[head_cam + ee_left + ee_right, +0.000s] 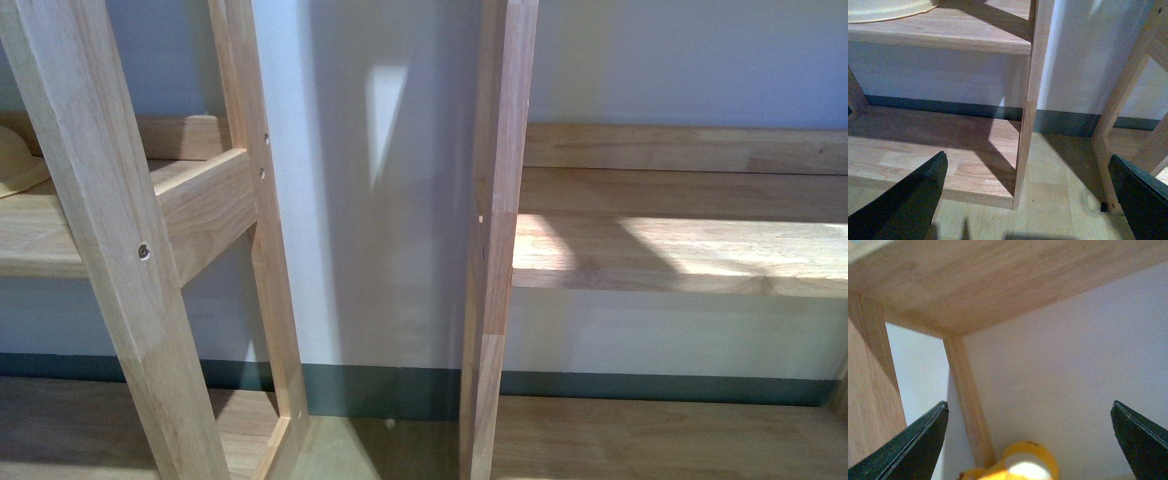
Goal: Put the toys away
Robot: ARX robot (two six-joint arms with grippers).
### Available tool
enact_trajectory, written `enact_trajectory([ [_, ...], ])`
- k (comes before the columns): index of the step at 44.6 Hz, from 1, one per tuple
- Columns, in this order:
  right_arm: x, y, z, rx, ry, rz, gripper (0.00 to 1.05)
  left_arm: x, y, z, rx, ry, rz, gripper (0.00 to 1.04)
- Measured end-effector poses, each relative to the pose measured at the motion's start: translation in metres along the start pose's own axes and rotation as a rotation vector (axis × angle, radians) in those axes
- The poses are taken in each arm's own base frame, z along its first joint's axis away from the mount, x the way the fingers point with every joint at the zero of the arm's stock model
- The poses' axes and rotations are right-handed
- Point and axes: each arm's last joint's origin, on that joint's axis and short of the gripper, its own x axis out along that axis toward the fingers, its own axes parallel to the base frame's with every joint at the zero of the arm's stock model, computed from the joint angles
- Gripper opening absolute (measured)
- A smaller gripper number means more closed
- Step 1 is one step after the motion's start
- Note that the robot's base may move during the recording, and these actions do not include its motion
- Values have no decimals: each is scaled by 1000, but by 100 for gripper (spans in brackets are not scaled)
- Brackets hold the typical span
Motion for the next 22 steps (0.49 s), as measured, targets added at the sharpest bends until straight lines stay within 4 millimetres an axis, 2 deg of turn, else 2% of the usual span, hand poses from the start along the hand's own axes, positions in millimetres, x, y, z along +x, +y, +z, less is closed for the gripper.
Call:
enact_trajectory([
  [5, -16, -3, -11, -32, 31, -5, 98, 0, 0, 0, 0, 0, 0, 99],
  [10, -41, -3, -19, -68, 52, 1, 98, 0, 0, 0, 0, 0, 0, 99],
  [16, -96, -2, -16, -115, 68, 47, 98, 0, 0, 0, 0, 0, 0, 99],
  [22, -130, -9, -21, -143, 105, 74, 98, 0, 0, 0, 0, 0, 0, 99],
])
